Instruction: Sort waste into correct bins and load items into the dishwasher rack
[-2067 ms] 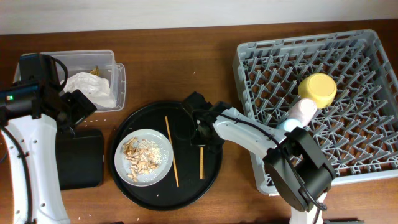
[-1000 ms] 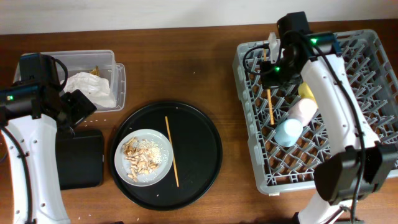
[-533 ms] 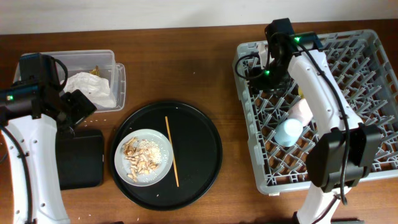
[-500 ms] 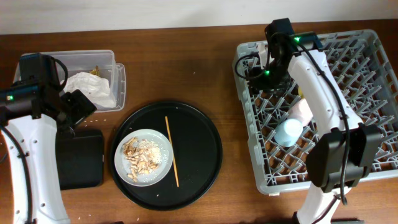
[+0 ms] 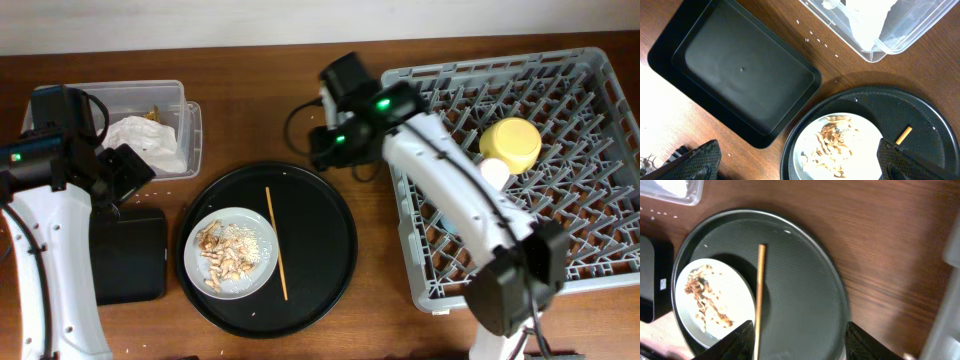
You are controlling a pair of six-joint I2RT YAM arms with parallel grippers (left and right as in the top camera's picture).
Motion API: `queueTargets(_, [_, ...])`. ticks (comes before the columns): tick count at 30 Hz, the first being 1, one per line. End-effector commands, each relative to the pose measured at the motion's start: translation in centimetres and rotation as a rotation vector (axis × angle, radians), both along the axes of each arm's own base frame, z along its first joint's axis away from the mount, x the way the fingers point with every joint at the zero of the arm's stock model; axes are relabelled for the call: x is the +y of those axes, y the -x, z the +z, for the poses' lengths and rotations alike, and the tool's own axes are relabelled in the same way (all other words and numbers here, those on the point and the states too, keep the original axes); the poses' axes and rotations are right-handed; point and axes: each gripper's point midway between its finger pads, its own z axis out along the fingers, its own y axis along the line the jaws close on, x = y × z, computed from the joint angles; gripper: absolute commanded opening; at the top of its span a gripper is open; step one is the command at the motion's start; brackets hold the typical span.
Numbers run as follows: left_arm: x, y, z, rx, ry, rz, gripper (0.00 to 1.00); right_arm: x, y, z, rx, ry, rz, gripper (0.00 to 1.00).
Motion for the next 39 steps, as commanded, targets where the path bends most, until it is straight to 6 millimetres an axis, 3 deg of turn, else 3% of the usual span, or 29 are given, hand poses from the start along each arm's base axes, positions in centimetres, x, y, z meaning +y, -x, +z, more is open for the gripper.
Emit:
queueTargets(1, [0.2,0.1,0.3,-0.011,-0.01,0.017,0.99,3.4,0.4,-2.7,-0.008,0.043,0.004,0.59])
queueTargets(9, [0.2,0.1,0.3,-0.01,-0.01,0.017,0.99,7.7,0.2,-7.0,-0.051,0.092,-0.011,0.57])
queueTargets(16, [0.2,0.1,0.3,-0.011,-0.01,0.017,0.99,8.2,0.4,-11.8,-0.013,0.172,-0.082,0.49])
queueTargets(22, [0.2,0.1,0.3,-0.011,-0.01,0.017,0.99,10.1,1.1,-12.2,-0.028,0.151,-0.073,0.44])
queueTargets(26, [0.2,0.1,0.3,-0.011,-0.01,0.017,0.99,10.9,1.5,-13.7,-0.019,0.157,-0.081,0.43])
queueTargets(30, [0.2,0.1,0.3,-0.01,-0.01,0.017,0.99,10.7,1.7,-15.5,0.005,0.18,-0.084,0.4])
queueTargets(39, [0.2,0.1,0.3,-0.01,-0.01,0.017,0.99,10.1,1.7,-17.4,0.014,0.227,-0.09,0.31])
